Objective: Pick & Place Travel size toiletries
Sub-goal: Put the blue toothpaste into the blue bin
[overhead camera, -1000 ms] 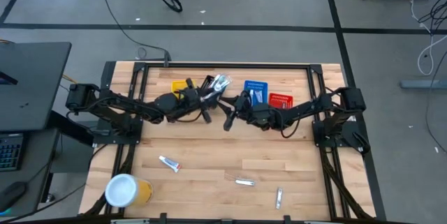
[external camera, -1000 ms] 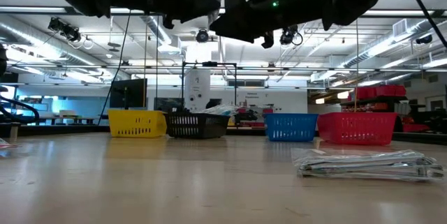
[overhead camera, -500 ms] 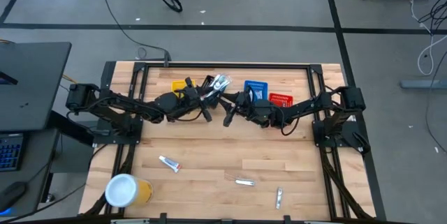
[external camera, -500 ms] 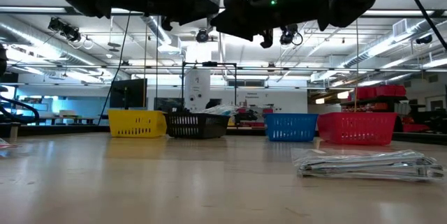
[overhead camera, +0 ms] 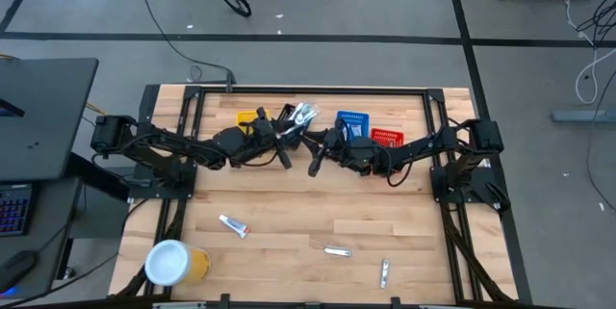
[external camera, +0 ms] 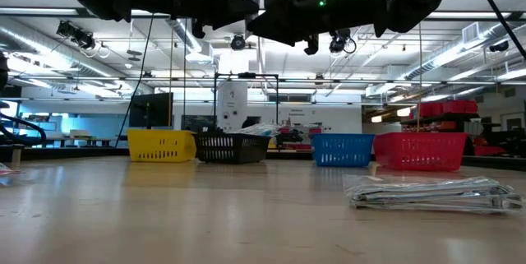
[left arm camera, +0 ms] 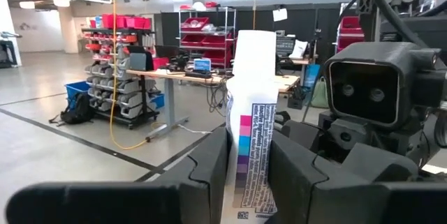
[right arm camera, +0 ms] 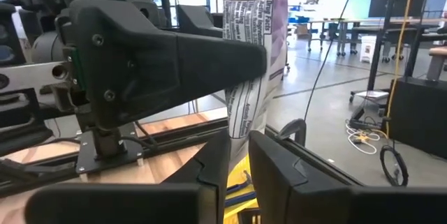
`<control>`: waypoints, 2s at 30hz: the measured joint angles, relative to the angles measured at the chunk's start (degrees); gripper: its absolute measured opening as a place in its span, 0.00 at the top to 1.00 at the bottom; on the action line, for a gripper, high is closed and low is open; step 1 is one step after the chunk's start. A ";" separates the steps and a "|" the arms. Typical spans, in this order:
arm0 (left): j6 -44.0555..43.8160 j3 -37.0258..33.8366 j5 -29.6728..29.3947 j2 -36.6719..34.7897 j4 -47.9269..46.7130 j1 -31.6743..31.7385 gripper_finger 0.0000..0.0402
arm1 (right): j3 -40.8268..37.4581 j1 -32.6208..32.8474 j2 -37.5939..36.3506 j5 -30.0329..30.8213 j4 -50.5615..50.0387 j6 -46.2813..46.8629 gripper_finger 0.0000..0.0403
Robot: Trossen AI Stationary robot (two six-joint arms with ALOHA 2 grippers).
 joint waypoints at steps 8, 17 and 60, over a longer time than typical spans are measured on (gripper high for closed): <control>-1.09 0.00 0.01 0.00 -0.06 0.00 0.76 | -0.02 -0.01 0.00 2.11 -0.07 -1.28 0.98; 0.34 0.00 0.05 -0.07 -1.37 0.00 0.76 | -0.02 -0.03 0.00 2.20 -1.13 -2.58 0.99; -8.79 -0.07 -1.67 0.00 -29.41 0.44 0.47 | -5.74 -10.28 -17.35 -5.11 -70.16 43.86 0.98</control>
